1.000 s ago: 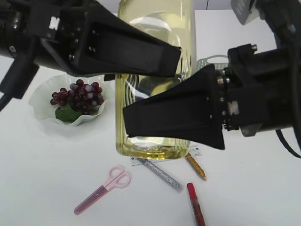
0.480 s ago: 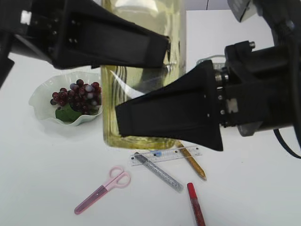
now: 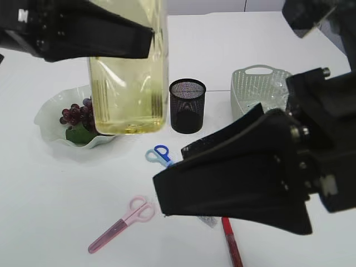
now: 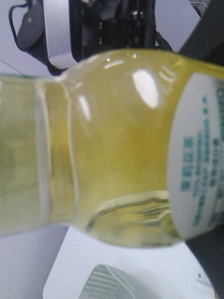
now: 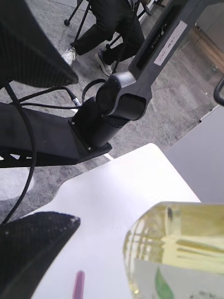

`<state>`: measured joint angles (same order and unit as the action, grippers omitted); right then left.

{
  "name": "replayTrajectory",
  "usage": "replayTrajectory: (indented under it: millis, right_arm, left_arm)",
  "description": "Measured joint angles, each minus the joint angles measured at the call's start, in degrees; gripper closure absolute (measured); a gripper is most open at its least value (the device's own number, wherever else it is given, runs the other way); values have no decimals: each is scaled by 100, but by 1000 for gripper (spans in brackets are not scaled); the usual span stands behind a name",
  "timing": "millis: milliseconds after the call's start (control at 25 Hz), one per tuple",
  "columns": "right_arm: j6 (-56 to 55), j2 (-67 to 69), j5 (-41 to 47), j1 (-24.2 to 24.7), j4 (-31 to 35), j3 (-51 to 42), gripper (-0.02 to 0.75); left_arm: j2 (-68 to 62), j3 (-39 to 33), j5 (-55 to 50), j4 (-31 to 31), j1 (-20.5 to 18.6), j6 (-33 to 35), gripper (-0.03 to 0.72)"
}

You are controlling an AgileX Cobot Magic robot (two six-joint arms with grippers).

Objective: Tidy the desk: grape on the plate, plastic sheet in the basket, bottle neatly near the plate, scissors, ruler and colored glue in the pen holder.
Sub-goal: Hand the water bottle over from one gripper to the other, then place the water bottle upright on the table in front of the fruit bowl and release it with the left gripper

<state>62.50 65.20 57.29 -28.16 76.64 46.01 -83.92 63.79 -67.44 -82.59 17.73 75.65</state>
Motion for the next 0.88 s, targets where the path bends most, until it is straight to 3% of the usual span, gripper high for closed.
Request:
replayTrajectory:
  millis: [440, 600, 880]
  right_arm:
    - [-1509, -174, -368, 0, -1618, 0, 143]
    - [-2567, -174, -434, 0, -2607, 0, 144]
    - [-4252, -174, -478, 0, -4307, 0, 152]
  left_arm:
    - [383, 0, -22, 1080, -1132, -460, 260]
    - [585, 0, -2, 1619, -1237, -690, 260]
    - [830, -670, 805, 1683, -1237, -609, 259]
